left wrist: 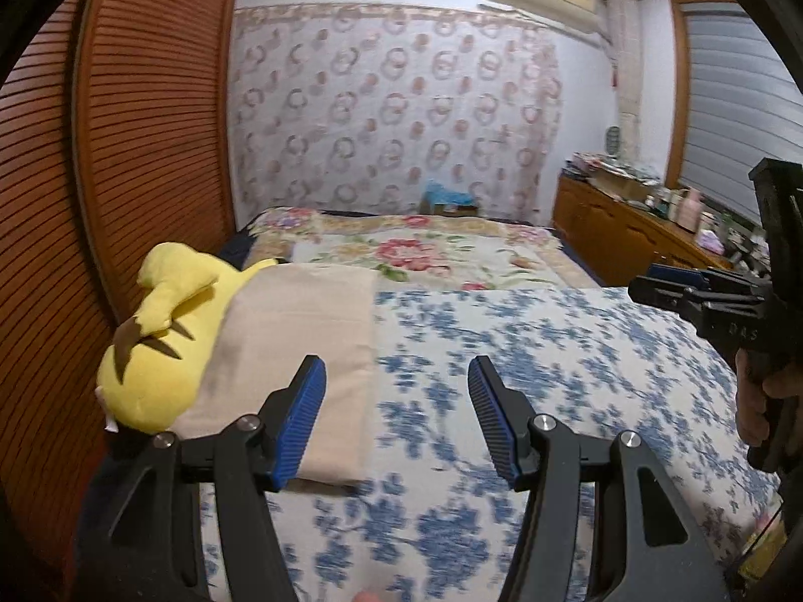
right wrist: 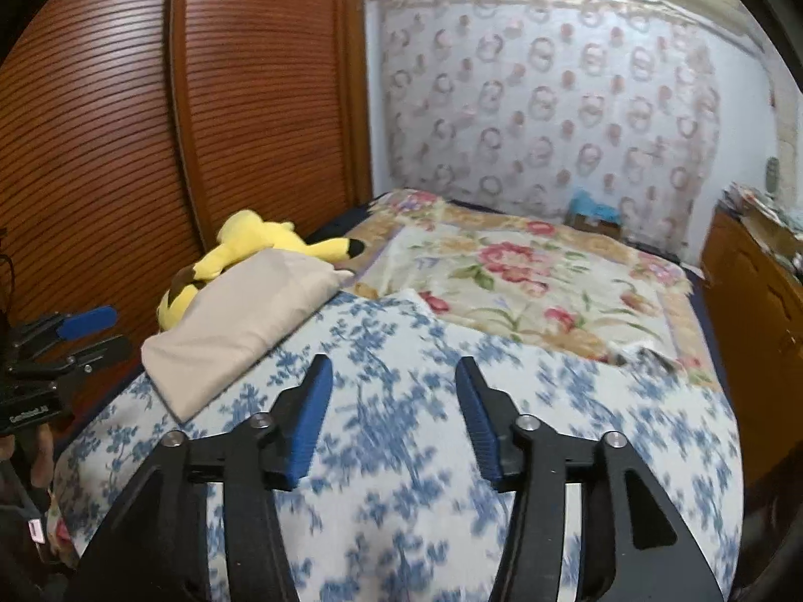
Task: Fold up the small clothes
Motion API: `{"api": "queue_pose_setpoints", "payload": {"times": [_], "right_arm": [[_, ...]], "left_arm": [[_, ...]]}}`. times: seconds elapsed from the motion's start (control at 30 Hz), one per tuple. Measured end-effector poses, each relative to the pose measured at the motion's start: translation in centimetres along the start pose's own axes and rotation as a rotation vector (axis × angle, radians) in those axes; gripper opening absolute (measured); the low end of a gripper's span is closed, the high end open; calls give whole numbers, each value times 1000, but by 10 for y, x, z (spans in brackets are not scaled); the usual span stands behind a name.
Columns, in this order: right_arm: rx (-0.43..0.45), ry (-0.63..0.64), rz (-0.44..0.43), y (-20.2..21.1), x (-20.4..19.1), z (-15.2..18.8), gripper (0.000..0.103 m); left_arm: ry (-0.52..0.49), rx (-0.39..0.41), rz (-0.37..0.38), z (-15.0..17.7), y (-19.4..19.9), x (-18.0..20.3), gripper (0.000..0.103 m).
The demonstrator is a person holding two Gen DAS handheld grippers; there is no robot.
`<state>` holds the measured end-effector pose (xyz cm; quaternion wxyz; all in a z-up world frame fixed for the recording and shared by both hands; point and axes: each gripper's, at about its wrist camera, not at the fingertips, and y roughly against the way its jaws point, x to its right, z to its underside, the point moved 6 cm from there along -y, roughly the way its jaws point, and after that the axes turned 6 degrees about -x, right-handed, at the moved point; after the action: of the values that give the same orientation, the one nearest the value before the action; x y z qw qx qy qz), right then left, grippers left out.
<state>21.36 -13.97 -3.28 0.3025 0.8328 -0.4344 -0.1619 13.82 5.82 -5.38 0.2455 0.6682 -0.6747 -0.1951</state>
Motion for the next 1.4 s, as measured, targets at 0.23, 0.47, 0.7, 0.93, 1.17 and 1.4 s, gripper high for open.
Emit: {"api": "queue_pose_setpoints", "payload": {"times": [0.23,0.47,0.7,0.93,1.17,1.4], "right_arm": [[36,-67,71,48,15,36,73],[105,-143,150,97,31,53,74],[180,-163,199,141,35,55,74],[234,-174,209,163,33,53,74],[247,-173,216,167,32,53,74],[245,-176,218,168,32,54,74]], "left_arm": [[-38,5,54,1,9,38,59],[-80,37,70,-11,28,72,59],[-89,75,60,-27,50,88,59],[-78,101,40,-36,71,90,59],[-80,108,30,-37,77,91,59],[-76,110,28,-38,79,89,59]]}}
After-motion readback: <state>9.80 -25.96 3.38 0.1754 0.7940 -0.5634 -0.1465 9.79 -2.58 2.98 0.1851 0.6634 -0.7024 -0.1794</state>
